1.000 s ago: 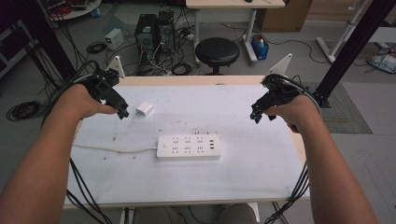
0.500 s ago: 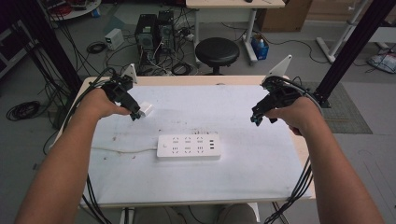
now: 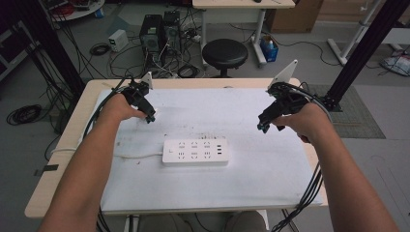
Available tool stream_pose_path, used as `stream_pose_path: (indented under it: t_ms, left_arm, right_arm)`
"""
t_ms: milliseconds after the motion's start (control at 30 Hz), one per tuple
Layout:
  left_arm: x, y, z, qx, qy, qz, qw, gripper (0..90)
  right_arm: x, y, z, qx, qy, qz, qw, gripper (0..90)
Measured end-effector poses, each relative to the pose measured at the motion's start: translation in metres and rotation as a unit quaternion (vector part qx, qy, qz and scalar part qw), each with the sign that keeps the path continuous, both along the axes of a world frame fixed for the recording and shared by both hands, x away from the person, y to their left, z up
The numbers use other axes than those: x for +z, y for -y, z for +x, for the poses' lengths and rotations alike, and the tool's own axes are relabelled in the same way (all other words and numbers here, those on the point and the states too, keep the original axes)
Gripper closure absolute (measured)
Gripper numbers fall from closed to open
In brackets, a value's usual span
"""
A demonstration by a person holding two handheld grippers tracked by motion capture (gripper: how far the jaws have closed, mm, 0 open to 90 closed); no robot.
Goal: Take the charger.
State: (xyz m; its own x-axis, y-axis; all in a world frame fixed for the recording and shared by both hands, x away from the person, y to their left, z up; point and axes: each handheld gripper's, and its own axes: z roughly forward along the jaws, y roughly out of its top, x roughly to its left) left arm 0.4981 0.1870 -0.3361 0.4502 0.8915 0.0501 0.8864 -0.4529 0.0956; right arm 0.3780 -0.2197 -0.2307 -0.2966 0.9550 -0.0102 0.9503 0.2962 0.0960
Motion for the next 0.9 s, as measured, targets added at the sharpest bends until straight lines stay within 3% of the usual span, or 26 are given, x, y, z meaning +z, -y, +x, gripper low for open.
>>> stream_pose_path:
  t_ms: [167,400,500,600,900]
  left_arm:
    - [-0.011,0.002,0.009,0.0,-0.007,-0.001,1.0,11.1]
    - [-0.031,-0.002,0.03,0.013,0.009,-0.001,0.9999,11.2]
    - [-0.032,-0.003,0.033,0.013,0.006,0.0,0.9999,11.2]
    - [-0.043,-0.005,0.042,0.015,0.001,-0.008,0.9999,11.5]
    - [-0.053,-0.007,0.055,0.006,0.001,-0.01,0.9999,12.6]
  right_arm:
    - [-0.001,-0.001,-0.001,0.002,-0.001,-0.003,1.0,10.0]
    - [-0.003,0.001,-0.002,0.006,0.002,-0.013,0.9999,10.0]
    - [-0.004,0.001,-0.002,0.007,0.001,-0.013,0.9999,10.0]
    - [-0.007,0.001,-0.002,0.01,0.0,-0.015,0.9998,10.0]
    - [-0.007,0.0,-0.005,0.014,0.001,-0.02,0.9997,10.0]
